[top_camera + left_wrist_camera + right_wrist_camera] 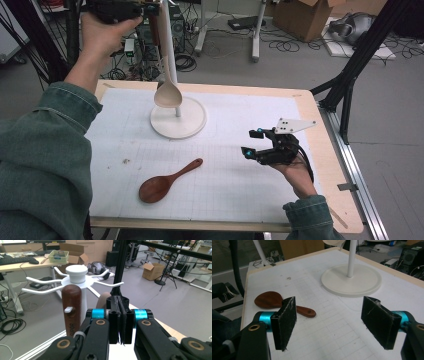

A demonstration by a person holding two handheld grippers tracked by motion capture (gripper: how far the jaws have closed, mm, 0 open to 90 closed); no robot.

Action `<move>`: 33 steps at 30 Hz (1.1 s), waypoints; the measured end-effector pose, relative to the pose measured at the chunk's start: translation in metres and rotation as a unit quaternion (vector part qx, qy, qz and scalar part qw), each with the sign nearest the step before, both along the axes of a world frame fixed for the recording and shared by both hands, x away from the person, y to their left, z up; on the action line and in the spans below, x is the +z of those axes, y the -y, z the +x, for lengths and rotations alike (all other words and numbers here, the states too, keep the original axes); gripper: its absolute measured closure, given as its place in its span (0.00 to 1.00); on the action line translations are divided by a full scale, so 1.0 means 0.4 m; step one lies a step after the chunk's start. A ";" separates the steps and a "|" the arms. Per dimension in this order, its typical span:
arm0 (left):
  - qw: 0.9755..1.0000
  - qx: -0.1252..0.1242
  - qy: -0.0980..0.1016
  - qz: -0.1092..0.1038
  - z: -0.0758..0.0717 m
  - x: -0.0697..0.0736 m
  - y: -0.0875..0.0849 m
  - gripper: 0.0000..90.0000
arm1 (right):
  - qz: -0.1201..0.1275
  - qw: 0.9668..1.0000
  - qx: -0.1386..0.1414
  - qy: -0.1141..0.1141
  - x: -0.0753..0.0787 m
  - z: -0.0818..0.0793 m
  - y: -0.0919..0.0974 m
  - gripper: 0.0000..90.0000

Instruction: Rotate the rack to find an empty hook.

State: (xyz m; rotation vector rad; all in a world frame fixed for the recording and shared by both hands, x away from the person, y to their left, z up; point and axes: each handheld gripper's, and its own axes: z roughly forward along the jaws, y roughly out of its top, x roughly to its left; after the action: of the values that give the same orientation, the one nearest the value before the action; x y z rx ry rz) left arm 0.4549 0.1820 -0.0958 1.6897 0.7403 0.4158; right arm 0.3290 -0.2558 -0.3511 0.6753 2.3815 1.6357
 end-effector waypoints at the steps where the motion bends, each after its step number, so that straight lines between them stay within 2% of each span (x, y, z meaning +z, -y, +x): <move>1: 1.000 0.003 0.000 0.001 0.000 0.000 -0.001 0.97 | 0.000 1.000 0.001 -0.002 0.000 -0.001 0.000 0.31; 10: 1.000 0.008 -0.001 0.003 0.007 -0.003 -0.007 0.97 | 0.003 1.000 0.001 -0.003 0.000 0.000 0.002 0.31; 33: 1.000 0.030 0.003 -0.003 0.037 -0.008 -0.078 0.97 | 0.004 1.000 0.001 -0.005 0.001 0.001 0.006 0.31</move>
State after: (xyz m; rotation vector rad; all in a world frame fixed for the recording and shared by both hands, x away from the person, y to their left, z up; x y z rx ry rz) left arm 0.4696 0.2134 -0.0988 1.6633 0.7896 0.4601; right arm 0.3293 -0.2583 -0.3507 0.6845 2.3833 1.6476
